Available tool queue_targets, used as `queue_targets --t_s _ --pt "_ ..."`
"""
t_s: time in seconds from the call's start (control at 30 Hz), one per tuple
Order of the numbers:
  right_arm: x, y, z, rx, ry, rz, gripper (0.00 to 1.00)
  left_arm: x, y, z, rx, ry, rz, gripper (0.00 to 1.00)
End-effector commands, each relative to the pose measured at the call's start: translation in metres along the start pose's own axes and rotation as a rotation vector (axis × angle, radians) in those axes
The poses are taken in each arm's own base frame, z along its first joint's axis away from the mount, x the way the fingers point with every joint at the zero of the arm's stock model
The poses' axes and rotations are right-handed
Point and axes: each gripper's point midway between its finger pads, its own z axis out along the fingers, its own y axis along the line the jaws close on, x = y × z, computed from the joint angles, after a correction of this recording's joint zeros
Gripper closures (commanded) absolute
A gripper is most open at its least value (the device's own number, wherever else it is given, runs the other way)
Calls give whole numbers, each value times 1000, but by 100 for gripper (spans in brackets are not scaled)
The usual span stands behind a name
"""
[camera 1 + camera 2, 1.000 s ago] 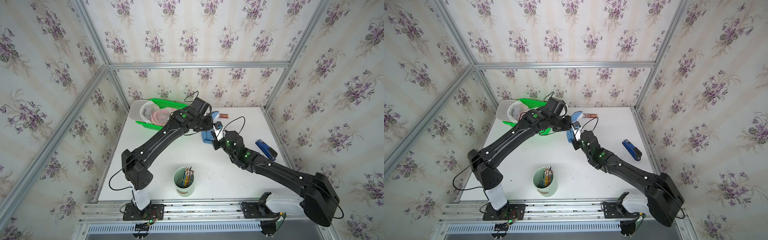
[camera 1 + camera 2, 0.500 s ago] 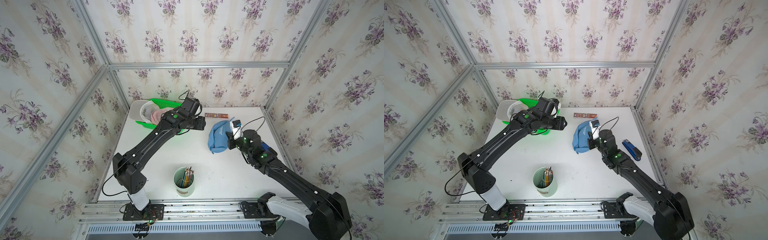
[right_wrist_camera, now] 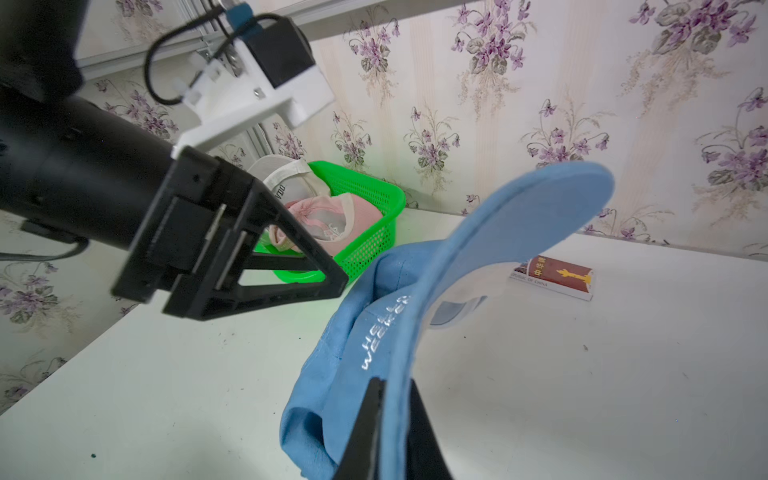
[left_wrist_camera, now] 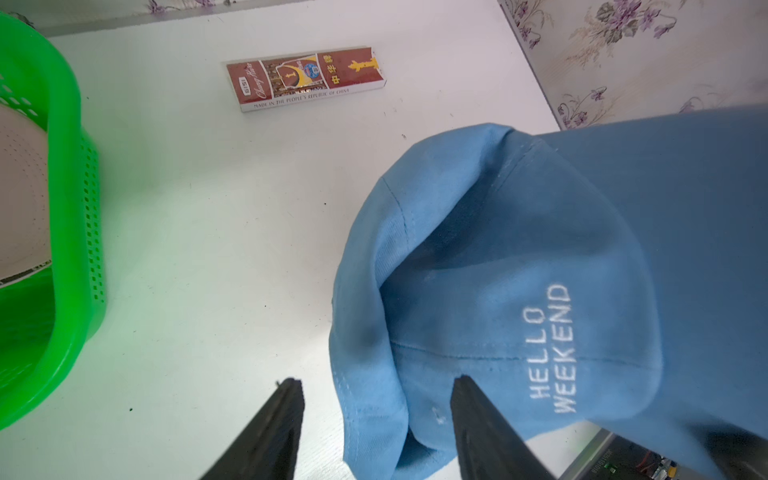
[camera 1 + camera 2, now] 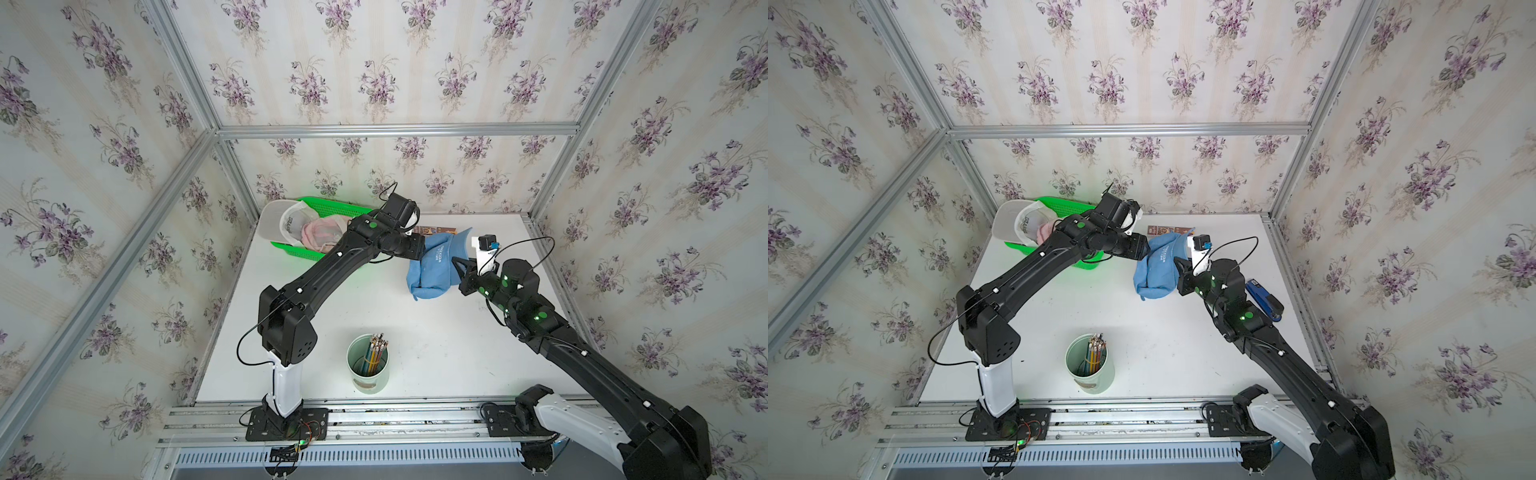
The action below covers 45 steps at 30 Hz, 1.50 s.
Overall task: Turn the baseball cap inside out
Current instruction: Turn over the baseball cap.
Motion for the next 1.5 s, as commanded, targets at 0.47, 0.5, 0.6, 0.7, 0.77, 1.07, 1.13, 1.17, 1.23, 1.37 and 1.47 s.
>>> queue_targets --t_s 0.47,0.5,0.6,0.7,0.77,1.07,1.13,1.17,1.23,1.37,1.47 --pt "-26 14 -15 -108 -101 28 100 13 15 24 -3 24 9 95" --pt "-28 10 -18 -114 -109 38 100 14 18 23 3 15 3 97" --pt "-35 -5 -28 -135 -149 83 100 19 26 16 61 1 -23 97" --pt "-41 -12 -38 -180 -190 121 100 25 14 10 169 -2 8 94" --pt "-42 -10 -40 -211 -205 128 100 32 2 12 235 14 29 94" --pt "-71 -7 -71 -345 -314 165 100 48 5 8 242 -5 153 91" --pt "-77 -8 -77 -373 -337 174 100 45 2 3 260 -27 168 89" --pt "-80 -9 -80 -383 -350 173 100 45 1 2 270 -31 170 88" --pt "-84 -12 -83 -379 -360 168 100 45 -3 1 292 -41 176 88" --pt "-92 -14 -87 -387 -370 161 100 50 2 7 276 -35 190 88" --pt "-93 -12 -87 -406 -372 162 100 50 7 14 205 -7 199 81"
